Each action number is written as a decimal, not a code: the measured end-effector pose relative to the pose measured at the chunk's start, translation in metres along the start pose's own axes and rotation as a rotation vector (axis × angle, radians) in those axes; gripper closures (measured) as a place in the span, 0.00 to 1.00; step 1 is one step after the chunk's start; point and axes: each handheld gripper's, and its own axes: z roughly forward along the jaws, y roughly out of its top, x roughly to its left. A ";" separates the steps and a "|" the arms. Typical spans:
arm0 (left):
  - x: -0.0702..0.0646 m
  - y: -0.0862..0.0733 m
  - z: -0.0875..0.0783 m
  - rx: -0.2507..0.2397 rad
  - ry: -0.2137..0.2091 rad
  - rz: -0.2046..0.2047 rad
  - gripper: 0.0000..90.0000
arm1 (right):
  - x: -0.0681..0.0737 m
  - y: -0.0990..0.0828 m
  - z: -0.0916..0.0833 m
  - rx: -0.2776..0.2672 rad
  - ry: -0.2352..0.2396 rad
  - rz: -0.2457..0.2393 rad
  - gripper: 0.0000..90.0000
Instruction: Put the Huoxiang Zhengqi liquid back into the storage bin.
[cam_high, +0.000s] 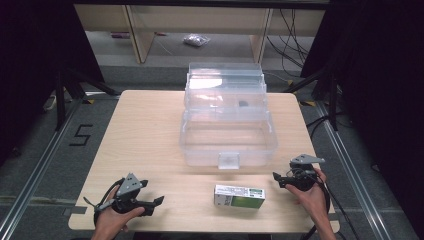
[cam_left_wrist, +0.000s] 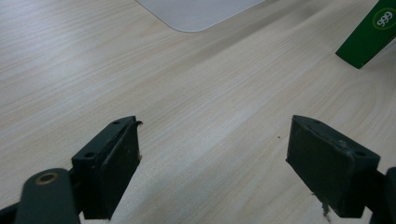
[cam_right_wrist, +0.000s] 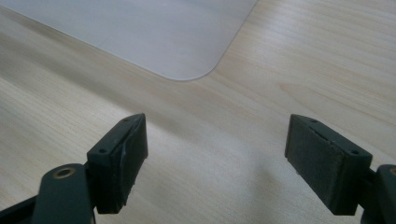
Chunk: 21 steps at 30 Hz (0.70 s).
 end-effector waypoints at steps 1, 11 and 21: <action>0.000 0.000 0.000 -0.002 0.001 -0.002 0.18 | -0.001 0.000 0.000 -0.005 0.001 -0.019 0.25; 0.000 0.000 0.000 0.004 0.005 0.006 0.18 | 0.009 0.019 -0.020 0.026 0.065 -0.063 0.25; 0.001 0.001 -0.003 0.018 0.006 0.026 0.18 | 0.019 0.033 -0.035 0.055 0.114 -0.104 0.26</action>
